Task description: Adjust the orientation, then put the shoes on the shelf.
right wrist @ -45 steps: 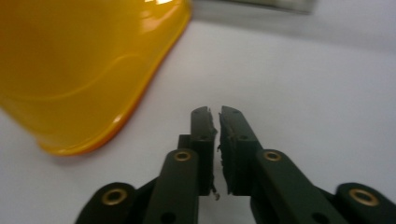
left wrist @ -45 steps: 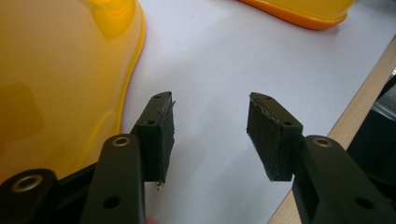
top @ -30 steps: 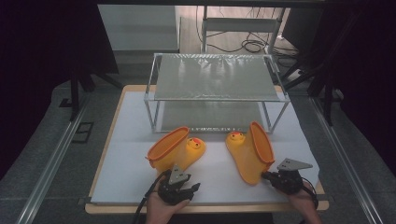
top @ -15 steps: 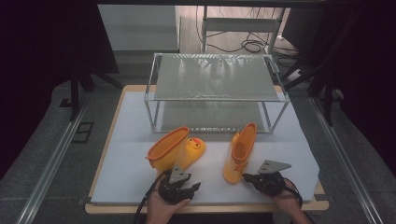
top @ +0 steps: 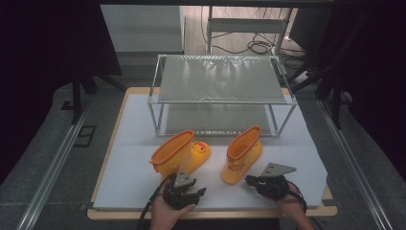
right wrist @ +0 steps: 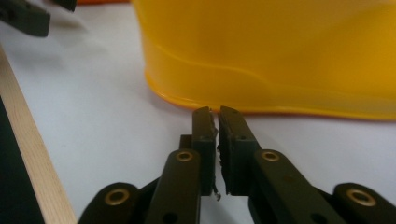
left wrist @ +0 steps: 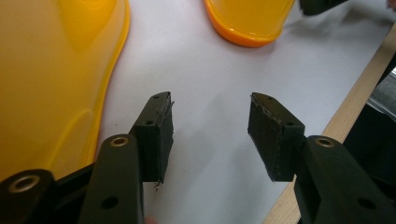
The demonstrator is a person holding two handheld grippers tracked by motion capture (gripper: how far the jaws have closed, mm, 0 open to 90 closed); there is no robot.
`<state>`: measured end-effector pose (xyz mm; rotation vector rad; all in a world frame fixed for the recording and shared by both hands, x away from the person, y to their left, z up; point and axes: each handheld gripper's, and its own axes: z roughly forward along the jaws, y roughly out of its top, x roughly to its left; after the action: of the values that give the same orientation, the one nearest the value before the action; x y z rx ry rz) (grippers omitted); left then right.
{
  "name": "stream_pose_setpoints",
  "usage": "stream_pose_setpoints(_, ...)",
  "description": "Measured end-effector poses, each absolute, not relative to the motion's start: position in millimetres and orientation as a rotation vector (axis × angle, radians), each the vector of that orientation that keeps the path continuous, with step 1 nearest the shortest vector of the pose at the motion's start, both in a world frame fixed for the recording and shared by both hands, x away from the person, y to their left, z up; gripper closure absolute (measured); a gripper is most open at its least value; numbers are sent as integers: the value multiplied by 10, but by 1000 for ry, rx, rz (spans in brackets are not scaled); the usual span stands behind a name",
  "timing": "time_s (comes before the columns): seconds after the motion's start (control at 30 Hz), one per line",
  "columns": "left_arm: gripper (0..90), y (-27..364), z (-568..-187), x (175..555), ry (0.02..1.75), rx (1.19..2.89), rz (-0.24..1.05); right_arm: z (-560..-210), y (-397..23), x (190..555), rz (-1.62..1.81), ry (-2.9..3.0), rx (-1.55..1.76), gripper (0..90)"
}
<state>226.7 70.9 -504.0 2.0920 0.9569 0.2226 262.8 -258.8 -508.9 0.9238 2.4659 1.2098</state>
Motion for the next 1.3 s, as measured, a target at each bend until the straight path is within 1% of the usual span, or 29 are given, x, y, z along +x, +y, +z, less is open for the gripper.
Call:
stream_pose_setpoints(0.23,498,696,-5049,2279,951,2106,207,-5030,-3042,2622,1263,2311,1075,612)
stream_pose_setpoints(0.37,496,687,-5048,2284,949,2112,205,-5012,-3235,2635,1276,2240,1139,554)
stream_pose_setpoints(0.53,492,674,-5028,2269,949,2118,190,-5022,-3380,2633,1276,2204,1182,534)
stream_pose_setpoints(0.7,480,662,-5010,2274,927,2154,151,-5003,-3438,2628,1279,2185,1196,530)
stream_pose_setpoints(0.73,478,641,-5003,2292,924,2172,108,-5009,-3455,2629,1279,2182,1203,529)
stream_pose_setpoints(0.83,474,600,-4972,2322,898,2221,55,-5021,-3467,2631,1272,2184,1210,528)
stream_pose_setpoints(0.93,470,555,-4901,2357,874,2261,-42,-5010,-3475,2629,1270,2179,1204,527)
stream_pose_setpoints(1.07,465,538,-4799,2411,845,2304,-135,-4997,-3495,2627,1279,2167,1212,527)
stream_pose_setpoints(1.3,465,578,-4607,2482,824,2298,-266,-4995,-3537,2626,1273,2158,1225,527)
